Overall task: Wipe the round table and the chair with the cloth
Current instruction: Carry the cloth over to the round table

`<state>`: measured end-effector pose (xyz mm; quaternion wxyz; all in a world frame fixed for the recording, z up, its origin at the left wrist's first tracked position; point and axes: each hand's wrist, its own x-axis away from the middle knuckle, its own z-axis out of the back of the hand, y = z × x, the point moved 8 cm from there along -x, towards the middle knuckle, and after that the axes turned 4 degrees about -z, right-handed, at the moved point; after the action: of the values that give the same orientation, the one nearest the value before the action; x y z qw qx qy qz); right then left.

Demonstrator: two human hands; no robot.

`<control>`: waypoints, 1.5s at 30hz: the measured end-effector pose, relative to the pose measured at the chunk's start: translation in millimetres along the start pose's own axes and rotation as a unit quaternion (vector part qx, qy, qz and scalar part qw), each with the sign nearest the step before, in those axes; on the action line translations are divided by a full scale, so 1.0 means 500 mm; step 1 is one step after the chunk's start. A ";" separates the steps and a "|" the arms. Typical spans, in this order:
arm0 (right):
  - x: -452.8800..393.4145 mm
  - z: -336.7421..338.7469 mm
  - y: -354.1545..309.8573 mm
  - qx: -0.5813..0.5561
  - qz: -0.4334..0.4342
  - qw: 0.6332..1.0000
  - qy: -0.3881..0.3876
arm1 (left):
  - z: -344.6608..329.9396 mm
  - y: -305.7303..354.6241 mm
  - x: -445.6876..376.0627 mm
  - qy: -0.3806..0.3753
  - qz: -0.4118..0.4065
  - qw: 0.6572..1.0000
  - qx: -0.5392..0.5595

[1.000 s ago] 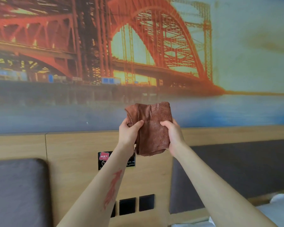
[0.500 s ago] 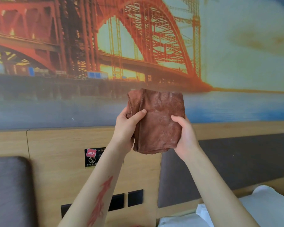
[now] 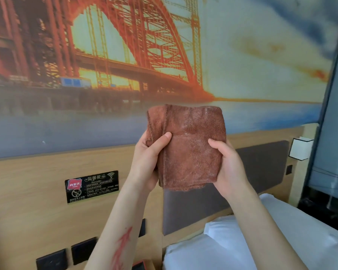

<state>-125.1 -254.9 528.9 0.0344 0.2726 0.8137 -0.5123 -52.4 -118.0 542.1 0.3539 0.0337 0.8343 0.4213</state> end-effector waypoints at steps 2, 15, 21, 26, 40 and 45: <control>0.033 0.025 -0.026 0.015 0.021 0.999 0.025 | -0.033 -0.017 0.009 -0.022 0.020 0.999 0.023; 0.484 0.232 -0.259 0.104 0.159 0.928 0.321 | -0.428 -0.117 0.270 -0.232 0.217 0.930 0.188; 0.724 0.268 -0.391 0.148 0.225 0.870 0.413 | -0.635 -0.088 0.441 -0.331 0.260 0.874 0.241; 0.929 0.292 -0.484 0.167 0.269 0.827 0.465 | -0.795 -0.043 0.606 -0.394 0.290 0.826 0.281; 1.604 0.354 -0.795 0.243 0.326 0.694 0.594 | -1.262 0.126 1.210 -0.485 0.367 0.708 0.359; 1.806 0.381 -0.881 0.233 0.345 0.655 0.630 | -1.411 0.173 1.397 -0.523 0.392 0.666 0.360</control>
<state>-1145.5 -192.3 495.3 -0.3769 0.7903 0.3417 -0.3414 -1032.0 -293.8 490.5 0.4942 0.6975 0.5090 0.1012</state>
